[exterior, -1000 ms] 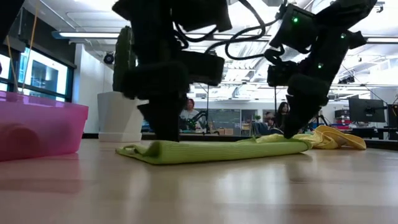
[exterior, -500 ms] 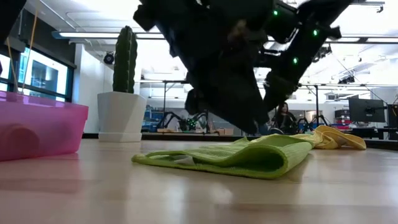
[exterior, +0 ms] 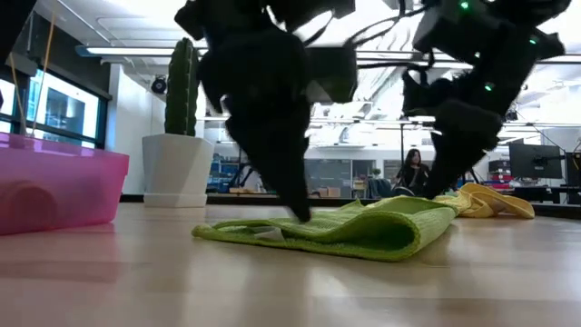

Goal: Roll microfiber towels into tight, uniform cylinder then place into a basket
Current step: Roll the light green towel

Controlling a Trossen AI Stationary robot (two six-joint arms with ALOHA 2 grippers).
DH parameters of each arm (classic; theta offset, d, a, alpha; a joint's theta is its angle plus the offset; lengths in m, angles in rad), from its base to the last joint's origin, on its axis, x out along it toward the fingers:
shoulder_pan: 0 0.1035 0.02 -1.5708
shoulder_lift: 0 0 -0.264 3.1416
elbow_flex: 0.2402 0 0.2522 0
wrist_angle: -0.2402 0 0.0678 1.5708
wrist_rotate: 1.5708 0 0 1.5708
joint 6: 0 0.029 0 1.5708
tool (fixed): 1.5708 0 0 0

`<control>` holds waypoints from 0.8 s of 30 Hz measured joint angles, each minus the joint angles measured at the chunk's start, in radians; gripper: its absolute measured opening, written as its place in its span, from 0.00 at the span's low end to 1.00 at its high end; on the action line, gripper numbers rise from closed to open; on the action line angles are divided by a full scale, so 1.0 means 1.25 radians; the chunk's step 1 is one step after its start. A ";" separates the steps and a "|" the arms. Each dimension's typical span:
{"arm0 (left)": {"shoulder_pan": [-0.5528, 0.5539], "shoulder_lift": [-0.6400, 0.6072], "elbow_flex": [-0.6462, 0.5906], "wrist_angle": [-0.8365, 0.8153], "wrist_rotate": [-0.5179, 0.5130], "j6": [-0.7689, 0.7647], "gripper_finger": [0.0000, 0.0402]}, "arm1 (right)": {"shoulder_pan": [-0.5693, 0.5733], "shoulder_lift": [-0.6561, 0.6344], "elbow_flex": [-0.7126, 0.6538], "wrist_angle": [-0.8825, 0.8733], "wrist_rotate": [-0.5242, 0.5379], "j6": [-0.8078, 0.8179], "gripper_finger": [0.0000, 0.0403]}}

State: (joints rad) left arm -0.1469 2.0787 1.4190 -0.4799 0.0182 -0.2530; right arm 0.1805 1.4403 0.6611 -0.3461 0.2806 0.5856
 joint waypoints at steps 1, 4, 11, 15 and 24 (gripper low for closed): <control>0.000 0.005 -0.001 -0.005 0.000 -0.001 0.33 | 0.002 0.000 -0.010 0.002 0.007 0.014 0.30; 0.001 0.014 0.000 0.016 0.001 -0.006 0.33 | -0.007 0.000 -0.039 0.011 0.013 0.036 0.30; -0.003 0.021 0.000 0.071 0.028 -0.066 0.33 | -0.090 0.000 -0.099 0.064 0.047 -0.027 0.30; -0.004 0.030 0.001 0.119 0.049 -0.068 0.33 | -0.148 0.001 -0.109 0.134 0.049 -0.152 0.30; -0.003 0.035 0.001 0.195 0.058 -0.043 0.33 | -0.208 -0.002 -0.051 0.210 0.061 -0.407 0.30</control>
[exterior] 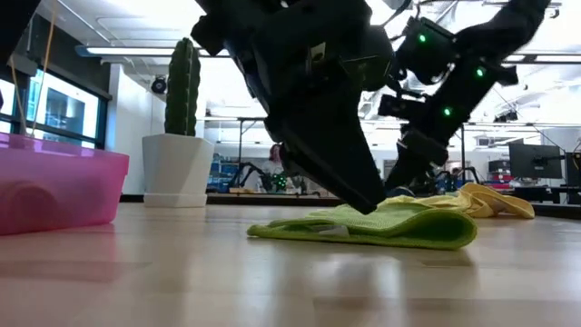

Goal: Roll microfiber towels into tight, uniform cylinder then place into a basket
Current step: Roll the light green towel

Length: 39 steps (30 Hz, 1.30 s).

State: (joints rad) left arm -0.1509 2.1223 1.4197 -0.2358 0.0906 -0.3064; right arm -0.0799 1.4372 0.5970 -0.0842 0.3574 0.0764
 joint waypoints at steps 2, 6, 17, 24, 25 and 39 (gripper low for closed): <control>-0.001 -0.003 0.000 -0.008 -0.008 0.001 0.33 | 0.000 -0.004 0.044 -0.075 0.027 -0.005 0.30; 0.001 -0.007 0.013 -0.019 -0.024 0.003 0.33 | 0.007 -0.011 0.137 -0.238 0.039 0.026 0.30; 0.030 -0.008 0.072 -0.128 -0.064 0.056 0.33 | 0.040 -0.011 0.228 -0.320 0.029 0.025 0.30; 0.079 -0.008 0.154 -0.267 -0.100 0.132 0.33 | 0.018 -0.010 0.251 -0.276 0.029 -0.045 0.30; 0.088 -0.008 0.168 -0.289 -0.106 0.141 0.33 | 0.011 -0.010 0.251 -0.266 0.029 -0.050 0.30; 0.210 -0.009 0.205 -0.477 0.020 0.060 0.33 | -0.038 -0.008 0.243 -0.272 0.002 0.217 0.30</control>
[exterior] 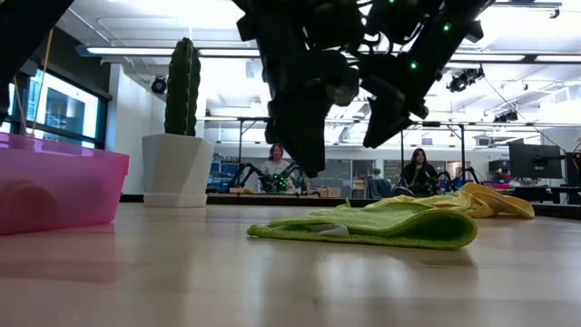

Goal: Roll microfiber towels into tight, uniform cylinder then place into a basket
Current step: Roll the light green towel

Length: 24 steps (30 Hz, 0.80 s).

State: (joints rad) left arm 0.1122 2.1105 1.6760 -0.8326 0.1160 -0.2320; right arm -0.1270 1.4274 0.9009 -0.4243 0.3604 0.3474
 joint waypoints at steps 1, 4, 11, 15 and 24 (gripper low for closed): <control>-0.001 0.000 0.000 0.000 0.002 0.001 0.33 | 0.002 0.000 0.000 -0.006 -0.006 0.015 0.30; -0.009 0.000 0.000 0.000 0.004 0.027 0.33 | 0.007 0.000 0.000 -0.003 -0.015 0.029 0.30; -0.071 0.000 0.000 0.004 -0.001 0.135 0.33 | 0.053 0.000 0.000 0.018 -0.013 0.004 0.30; -0.118 0.000 0.000 0.014 -0.015 0.156 0.33 | 0.132 0.000 0.000 0.007 -0.024 0.034 0.30; -0.210 0.000 -0.001 -0.026 -0.018 0.299 0.33 | 0.396 0.000 -0.001 -0.042 0.068 0.092 0.30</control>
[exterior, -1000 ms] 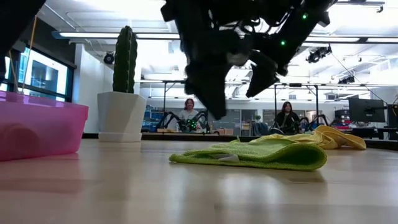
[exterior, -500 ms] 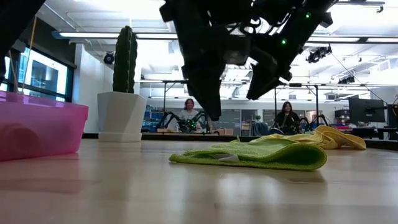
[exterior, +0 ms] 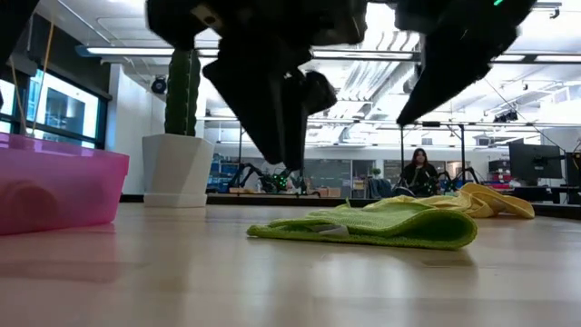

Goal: Roll microfiber towels into tight, uniform cylinder then place into a basket
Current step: Roll the light green towel

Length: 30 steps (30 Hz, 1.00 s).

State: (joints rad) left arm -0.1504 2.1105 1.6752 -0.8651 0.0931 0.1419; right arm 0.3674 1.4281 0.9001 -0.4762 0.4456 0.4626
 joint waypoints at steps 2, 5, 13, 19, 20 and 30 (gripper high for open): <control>-0.008 0.000 0.000 0.011 -0.008 0.034 0.33 | 0.048 0.000 0.000 0.023 0.041 0.012 0.30; -0.012 0.000 0.000 0.053 -0.027 0.021 0.33 | 0.102 0.000 0.000 0.054 0.065 0.036 0.30; -0.062 0.001 0.000 -0.016 -0.015 -0.090 0.33 | 0.198 0.072 0.000 0.072 0.083 0.108 0.30; -0.092 0.002 -0.010 -0.078 -0.021 -0.133 0.33 | 0.225 0.145 0.000 0.080 0.092 0.200 0.30; -0.091 0.002 -0.010 -0.097 -0.022 -0.144 0.33 | 0.226 0.154 0.000 0.080 0.092 0.215 0.30; -0.062 0.001 -0.010 -0.308 -0.060 -0.040 0.33 | 0.226 0.179 0.000 0.077 0.076 0.274 0.30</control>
State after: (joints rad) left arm -0.2284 2.1120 1.6627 -1.2499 0.0178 0.0916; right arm 0.6494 1.6524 0.9001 -0.3798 0.5404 0.8051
